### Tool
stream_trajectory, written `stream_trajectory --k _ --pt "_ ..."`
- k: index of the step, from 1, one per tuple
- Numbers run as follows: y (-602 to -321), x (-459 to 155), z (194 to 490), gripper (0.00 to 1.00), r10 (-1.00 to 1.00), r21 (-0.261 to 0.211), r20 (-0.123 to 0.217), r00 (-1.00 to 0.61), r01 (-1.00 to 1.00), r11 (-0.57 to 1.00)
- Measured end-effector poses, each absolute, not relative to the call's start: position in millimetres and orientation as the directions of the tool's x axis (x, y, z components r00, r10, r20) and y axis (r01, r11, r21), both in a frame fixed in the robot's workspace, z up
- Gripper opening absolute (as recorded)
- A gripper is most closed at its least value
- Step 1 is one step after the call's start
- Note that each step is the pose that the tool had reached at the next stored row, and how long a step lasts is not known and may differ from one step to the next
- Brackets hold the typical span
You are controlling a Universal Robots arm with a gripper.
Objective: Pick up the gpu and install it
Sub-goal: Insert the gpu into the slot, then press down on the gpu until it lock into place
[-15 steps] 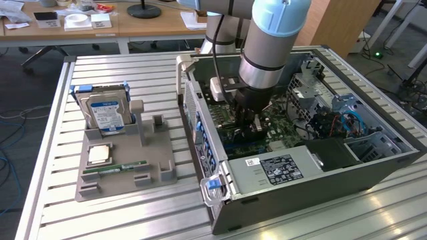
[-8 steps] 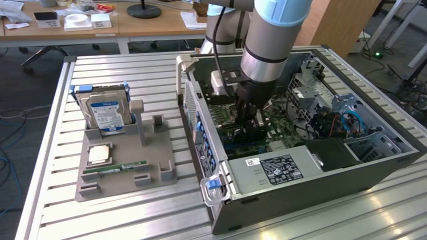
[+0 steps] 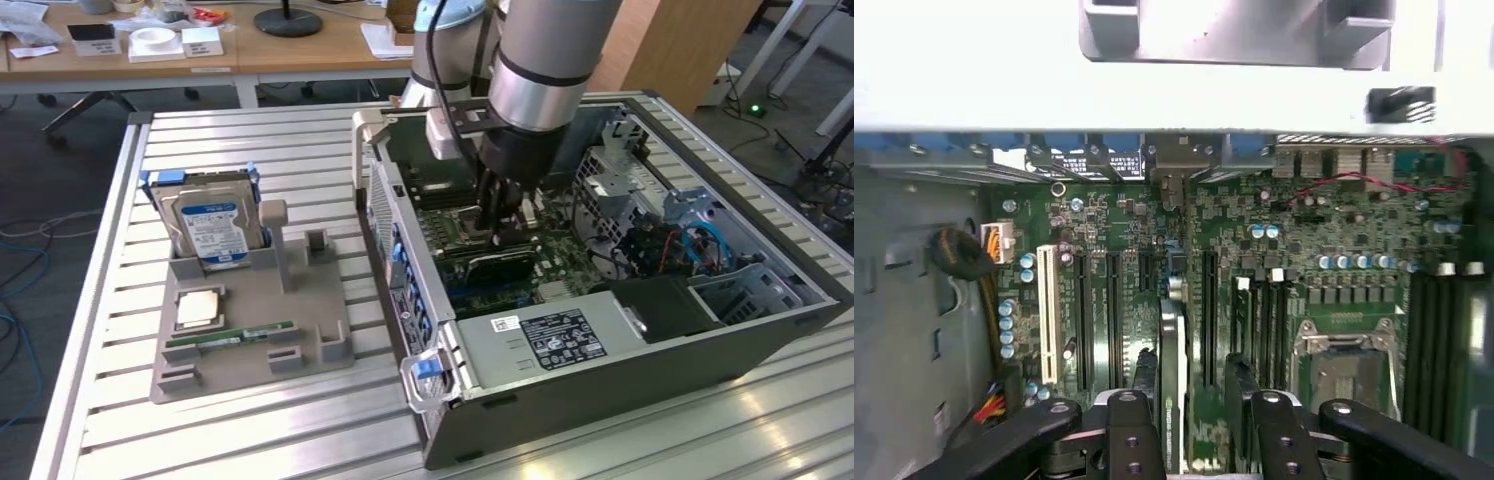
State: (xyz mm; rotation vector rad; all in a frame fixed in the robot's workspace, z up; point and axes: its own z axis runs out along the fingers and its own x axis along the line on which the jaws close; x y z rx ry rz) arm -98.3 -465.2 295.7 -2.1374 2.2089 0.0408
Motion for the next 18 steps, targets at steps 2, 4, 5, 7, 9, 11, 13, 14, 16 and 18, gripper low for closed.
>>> stream_trajectory --k 2,4,5,7,9,11,13,14,16,18 --pt "-465.0 -98.3 304.0 0.41 -0.997 -0.029 -0.067 -0.032 -0.999 0.034" --pt "-464.7 -98.3 312.3 0.41 -0.997 -0.030 -0.067 -0.032 -0.999 0.034" --pt "-464.4 -98.4 316.9 0.41 -0.997 -0.030 -0.067 -0.032 -0.999 0.034" --pt "-463.9 -98.3 325.0 0.41 -0.997 -0.031 -0.067 -0.032 -0.999 0.034" --pt "-463.6 -98.3 333.2 0.41 -0.997 -0.031 -0.066 -0.032 -0.999 0.034" --pt "-463.6 -98.3 341.0 0.41 -0.997 -0.031 -0.066 -0.032 -0.999 0.034" --pt "-463.5 -98.3 347.6 0.41 -0.997 -0.031 -0.066 -0.032 -0.999 0.034" --pt "-463.5 -98.3 349.0 0.41 -0.997 -0.031 -0.065 -0.032 -0.999 0.034" --pt "-463.5 -98.3 349.0 0.41 -0.997 -0.032 -0.065 -0.032 -0.999 0.034" --pt "-463.5 -98.3 349.1 0.41 -0.997 -0.031 -0.065 -0.032 -0.999 0.034"
